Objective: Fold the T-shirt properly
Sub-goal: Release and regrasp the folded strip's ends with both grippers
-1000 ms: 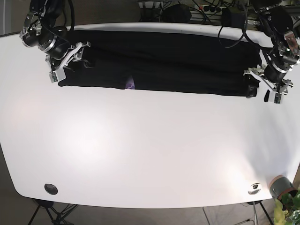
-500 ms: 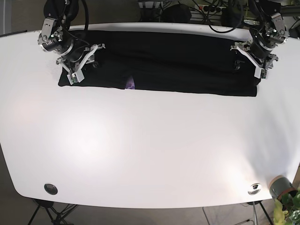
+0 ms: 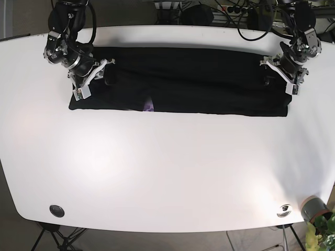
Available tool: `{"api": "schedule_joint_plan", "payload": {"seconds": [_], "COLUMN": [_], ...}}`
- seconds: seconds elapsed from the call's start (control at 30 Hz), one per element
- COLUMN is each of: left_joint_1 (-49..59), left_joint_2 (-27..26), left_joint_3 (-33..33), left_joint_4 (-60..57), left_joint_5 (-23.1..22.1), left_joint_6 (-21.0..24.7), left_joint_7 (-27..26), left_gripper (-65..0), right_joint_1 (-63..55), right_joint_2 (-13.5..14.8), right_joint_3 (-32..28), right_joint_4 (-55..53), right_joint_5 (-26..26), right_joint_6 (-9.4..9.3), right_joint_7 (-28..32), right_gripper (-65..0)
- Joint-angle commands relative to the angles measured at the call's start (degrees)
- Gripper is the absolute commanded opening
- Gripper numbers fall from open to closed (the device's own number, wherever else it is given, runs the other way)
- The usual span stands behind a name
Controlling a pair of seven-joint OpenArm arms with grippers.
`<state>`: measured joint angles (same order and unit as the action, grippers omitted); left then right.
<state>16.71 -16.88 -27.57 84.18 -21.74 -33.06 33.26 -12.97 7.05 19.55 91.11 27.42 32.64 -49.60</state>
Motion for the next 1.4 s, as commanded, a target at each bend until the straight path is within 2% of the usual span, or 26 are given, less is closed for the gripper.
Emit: {"api": "schedule_joint_plan", "payload": {"seconds": [0.0, 0.3, 0.5, 0.6, 0.7, 0.83, 1.0, 1.17, 1.27, 1.37], "left_joint_1": [-2.1, -6.3, -5.9, -4.2, -3.7, -4.6, -10.2, -13.9, -15.3, -17.5], "left_joint_2": [-0.7, -0.7, -0.7, -0.5, -0.4, -0.7, -0.7, -0.4, -0.4, -0.7], "left_joint_3": [0.2, 0.2, -0.3, -2.5, -4.6, -5.4, -6.8, -6.8, -6.8, -3.9], "left_joint_4": [-2.8, -4.6, 1.9, 6.5, 10.2, 11.2, 8.8, 4.7, 2.6, -0.4], "left_joint_5": [0.5, 0.5, 0.0, -0.2, -2.4, -5.4, -2.8, 0.1, 0.5, 0.4], "left_joint_6": [0.0, 0.0, 0.0, 0.0, 0.0, 0.3, 0.1, 0.1, 0.0, 0.0], "left_joint_7": [1.3, 1.4, 1.4, 1.5, 1.6, 5.4, 8.5, 8.9, 8.9, 8.9], "left_gripper": [-24.9, -24.9, -24.9, -24.4, -24.3, -24.2, -24.0, -24.0, -24.0, -24.0], "right_joint_1": [2.8, 9.9, 10.1, 10.0, 9.9, 9.9, 10.0, 10.0, 10.0, 10.1], "right_joint_2": [1.6, 3.6, 3.8, 3.6, 3.5, 3.5, 3.5, 3.5, 3.5, 3.5], "right_joint_3": [0.1, 0.1, 0.1, 0.1, 0.1, 0.1, 0.1, 0.1, 0.1, 0.1], "right_joint_4": [-3.5, -8.0, -7.1, -6.9, -6.9, -6.9, -7.1, -7.1, -7.2, -6.9], "right_joint_5": [-3.7, -3.6, -3.6, -3.6, -3.6, -3.6, -3.6, -3.5, -3.5, -3.5], "right_joint_6": [-1.48, -1.48, -1.48, -1.48, -1.48, -1.48, -1.48, -1.48, -1.48, -1.48], "right_joint_7": [-3.0, -2.9, -3.0, -3.0, -3.0, -3.0, -3.0, -3.0, -3.0, -3.0], "right_gripper": [-46.0, -46.0, -46.0, -46.0, -46.0, -46.1, -46.1, -46.1, -46.1, -46.1]}}
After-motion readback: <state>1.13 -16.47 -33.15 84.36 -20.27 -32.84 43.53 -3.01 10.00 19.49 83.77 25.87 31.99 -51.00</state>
